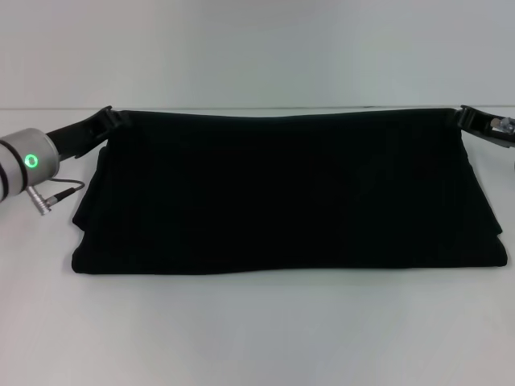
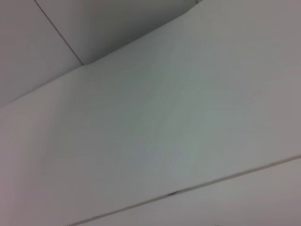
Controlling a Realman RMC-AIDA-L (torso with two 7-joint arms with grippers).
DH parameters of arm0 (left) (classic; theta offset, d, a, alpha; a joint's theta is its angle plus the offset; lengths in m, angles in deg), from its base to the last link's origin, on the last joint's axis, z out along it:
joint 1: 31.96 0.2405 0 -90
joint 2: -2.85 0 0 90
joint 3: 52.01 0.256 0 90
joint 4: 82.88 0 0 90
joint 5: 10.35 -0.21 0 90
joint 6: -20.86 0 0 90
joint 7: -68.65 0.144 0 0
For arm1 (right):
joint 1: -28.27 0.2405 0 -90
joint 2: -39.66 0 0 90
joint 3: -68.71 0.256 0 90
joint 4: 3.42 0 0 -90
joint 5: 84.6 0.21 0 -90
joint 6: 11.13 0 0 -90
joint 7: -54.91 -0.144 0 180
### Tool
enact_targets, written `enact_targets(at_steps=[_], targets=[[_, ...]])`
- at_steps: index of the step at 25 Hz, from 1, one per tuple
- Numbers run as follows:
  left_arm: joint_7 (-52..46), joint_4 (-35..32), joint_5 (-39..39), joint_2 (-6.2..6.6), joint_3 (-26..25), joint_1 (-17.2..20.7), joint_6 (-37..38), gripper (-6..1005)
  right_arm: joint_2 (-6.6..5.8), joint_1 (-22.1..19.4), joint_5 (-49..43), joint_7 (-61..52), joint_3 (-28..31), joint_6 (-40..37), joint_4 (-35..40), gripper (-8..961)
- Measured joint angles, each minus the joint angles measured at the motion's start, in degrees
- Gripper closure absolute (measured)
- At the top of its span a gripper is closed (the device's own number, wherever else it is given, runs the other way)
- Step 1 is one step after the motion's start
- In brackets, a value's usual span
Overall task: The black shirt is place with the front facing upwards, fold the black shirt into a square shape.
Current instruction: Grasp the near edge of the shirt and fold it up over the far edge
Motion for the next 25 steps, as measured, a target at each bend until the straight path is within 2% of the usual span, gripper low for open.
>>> enact_targets(at_steps=[5, 9, 12, 13, 17, 18, 20, 23, 25], targets=[[1.2, 0.0, 1.3, -1.87, 0.1, -0.6, -4.6, 843, 1.06, 0.1, 1.2, 3.7, -1.1, 2.8, 0.0, 875], [6.2, 0.0, 4.1, -2.87, 0.1, -0.5, -6.0, 828, 2.00, -0.5, 7.3, 11.3, -1.1, 2.3, 0.0, 870], [8.9, 0.0, 6.7, -3.24, 0.0, -0.1, -6.6, 818, 2.26, -1.0, 9.7, 14.1, -1.1, 1.9, 0.0, 867], [9.2, 0.0, 7.3, -3.19, 0.0, 0.1, -6.8, 814, 2.29, -1.2, 9.9, 14.4, -1.1, 1.8, 0.0, 825], [9.0, 0.0, 7.8, -2.17, 0.1, 1.2, -6.0, 656, 2.27, -3.0, 10.6, 14.5, -0.7, -0.5, 1.0, 657], [8.8, 0.0, 7.8, -1.70, 0.1, 1.7, -5.2, 617, 2.17, -3.8, 11.3, 14.7, -0.5, -2.3, 1.4, 574], [7.9, 0.4, 7.5, -0.32, 0.5, 2.8, -3.0, 574, 1.83, -5.8, 13.6, 16.1, -0.4, -6.1, 2.0, 409], [6.5, 3.1, 6.8, 2.11, 2.6, 3.5, -2.5, 509, 1.55, -8.5, 18.9, 20.3, -0.4, -11.3, 2.1, 304], [6.3, 4.8, 6.7, 3.18, 3.2, 3.8, -3.0, 466, 1.51, -10.1, 22.1, 23.3, -0.4, -14.1, 2.1, 234]])
